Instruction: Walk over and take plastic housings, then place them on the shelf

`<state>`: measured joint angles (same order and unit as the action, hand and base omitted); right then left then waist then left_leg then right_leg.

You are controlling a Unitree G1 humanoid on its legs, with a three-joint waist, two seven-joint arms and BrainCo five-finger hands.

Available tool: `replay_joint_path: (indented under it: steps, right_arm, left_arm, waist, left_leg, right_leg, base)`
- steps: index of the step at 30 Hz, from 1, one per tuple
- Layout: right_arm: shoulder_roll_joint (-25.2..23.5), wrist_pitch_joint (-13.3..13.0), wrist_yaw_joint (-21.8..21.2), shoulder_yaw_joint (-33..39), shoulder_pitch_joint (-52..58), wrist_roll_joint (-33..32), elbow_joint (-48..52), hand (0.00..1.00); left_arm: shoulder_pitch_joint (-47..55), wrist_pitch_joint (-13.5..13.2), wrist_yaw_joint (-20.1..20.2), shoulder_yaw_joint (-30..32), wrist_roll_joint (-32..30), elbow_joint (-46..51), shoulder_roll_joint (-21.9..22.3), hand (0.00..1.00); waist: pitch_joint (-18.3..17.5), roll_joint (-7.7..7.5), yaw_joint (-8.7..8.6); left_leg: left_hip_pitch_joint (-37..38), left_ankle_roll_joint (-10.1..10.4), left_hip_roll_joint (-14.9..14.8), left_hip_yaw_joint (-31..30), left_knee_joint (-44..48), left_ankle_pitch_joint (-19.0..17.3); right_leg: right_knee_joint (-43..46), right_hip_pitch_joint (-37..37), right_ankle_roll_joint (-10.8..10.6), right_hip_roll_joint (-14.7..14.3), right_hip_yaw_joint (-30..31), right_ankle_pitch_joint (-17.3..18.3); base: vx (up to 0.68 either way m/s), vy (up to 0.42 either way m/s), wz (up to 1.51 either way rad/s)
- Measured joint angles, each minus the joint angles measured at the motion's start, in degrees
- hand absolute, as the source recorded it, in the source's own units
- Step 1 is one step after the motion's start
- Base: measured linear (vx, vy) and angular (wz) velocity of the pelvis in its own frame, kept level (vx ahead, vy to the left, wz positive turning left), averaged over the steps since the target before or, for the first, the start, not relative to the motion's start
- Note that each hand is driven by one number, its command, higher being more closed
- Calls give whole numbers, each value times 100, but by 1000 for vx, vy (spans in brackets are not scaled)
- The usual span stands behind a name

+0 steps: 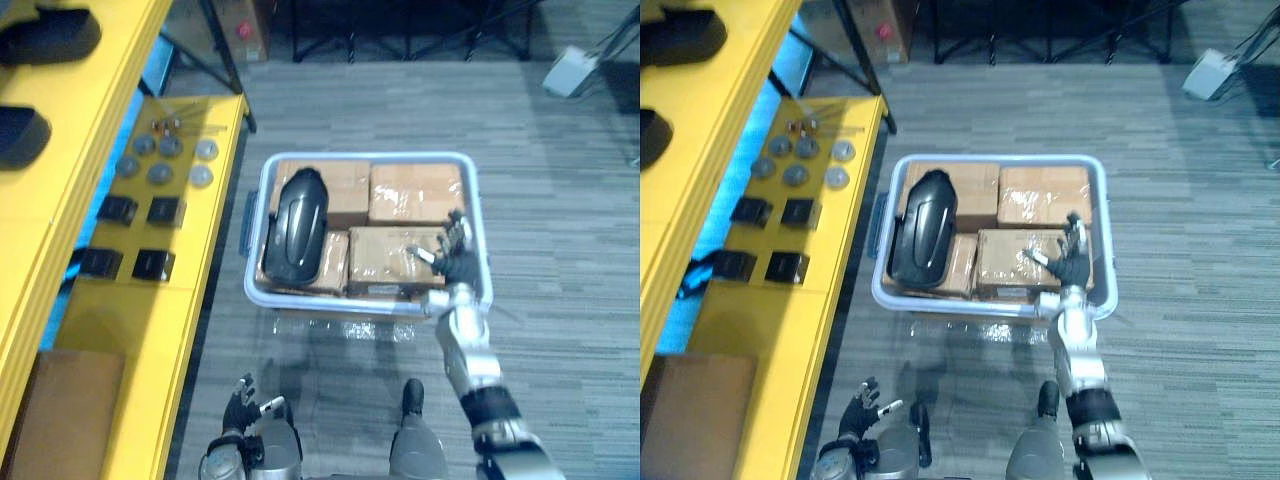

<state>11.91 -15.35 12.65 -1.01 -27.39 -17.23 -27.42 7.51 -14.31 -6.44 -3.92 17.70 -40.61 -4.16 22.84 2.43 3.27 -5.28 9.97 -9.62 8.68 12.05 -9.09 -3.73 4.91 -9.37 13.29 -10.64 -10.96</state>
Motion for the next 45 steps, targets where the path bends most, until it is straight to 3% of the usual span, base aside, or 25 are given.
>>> replay_joint_path:
  steps: [3,6,9,13,14,17,23,25,36,37,45]
  right_arm:
    - [254,170,33,36,-876,-1,-587,0]
    - [466,317,36,-3,-1633,-7,-1160,0]
    - [790,442,-93,-167,-2267,-58,-1554,0]
    - [920,570,-319,-426,-2800,-182,-1832,0]
    - [928,670,-396,-508,-2872,-185,-1973,0]
    - [925,797,-379,-662,-2961,-174,-2110,0]
    - [903,1259,-382,-721,-3117,-156,-2405,0]
    - [927,1440,-343,-835,-3301,-76,-2710,0]
    - [1012,2142,478,-948,-3570,131,-3164,0]
    - [1013,2220,522,-949,-3637,140,-3180,100]
    - [1337,2580,610,-1199,-3805,240,-3415,100]
  left_arm:
    - [-160,5,-13,115,356,7,16,0]
    - [-167,2,28,144,387,-26,37,0]
    - [-317,-13,92,113,381,-106,130,0]
    - [-429,-14,262,7,387,-132,123,0]
    - [-508,-15,291,-101,408,-154,121,0]
    - [-604,-16,314,-200,450,-236,120,0]
    - [-739,-14,318,-370,503,-323,119,0]
    - [-756,-11,318,-439,646,-344,123,0]
    - [-910,-68,312,-668,953,-563,167,0]
    - [-921,-67,303,-721,953,-571,161,0]
    - [-968,-68,302,-879,1167,-577,136,0]
  waist:
    - [281,-9,176]
    - [309,15,329]
    - [431,181,533]
    - [510,305,581]
    - [541,368,706]
    - [576,440,794]
    - [607,505,886]
    - [657,611,898]
    - [698,772,1015]
    - [684,793,1024]
    - [662,827,1180]
  left_leg:
    - [-218,-5,32,-186,56,75]
    - [-533,-12,61,-348,54,185]
    - [-630,-20,79,-416,132,196]
    - [-883,-21,103,-597,266,197]
    - [-887,-24,103,-627,275,199]
    - [-940,-24,104,-655,320,199]
    - [-1092,-34,129,-729,360,238]
    - [-1092,-44,144,-766,355,259]
    - [-1120,-41,210,-813,168,432]
    - [-1160,-50,240,-814,120,469]
    - [-1243,-62,282,-875,47,541]
  right_leg:
    - [-74,31,23,14,-182,-106]
    - [-77,215,60,24,-367,-177]
    - [-77,244,76,36,-489,-258]
    - [-77,323,79,44,-676,-277]
    - [-77,324,78,44,-679,-277]
    - [-77,340,78,45,-709,-276]
    - [-77,403,79,60,-851,-276]
    - [-68,396,78,76,-872,-276]
    - [-67,448,80,129,-991,-268]
    - [-53,512,80,163,-994,-268]
    - [-38,568,78,207,-1135,-263]
  base:
    - [-123,-10,27]
    - [-85,-2,26]
    - [-53,18,11]
    - [-64,17,16]
    - [-45,12,5]
    - [-46,11,5]
    - [-41,10,7]
    - [-16,6,2]
    - [-28,7,4]
    - [-33,26,5]
    - [-5,6,5]
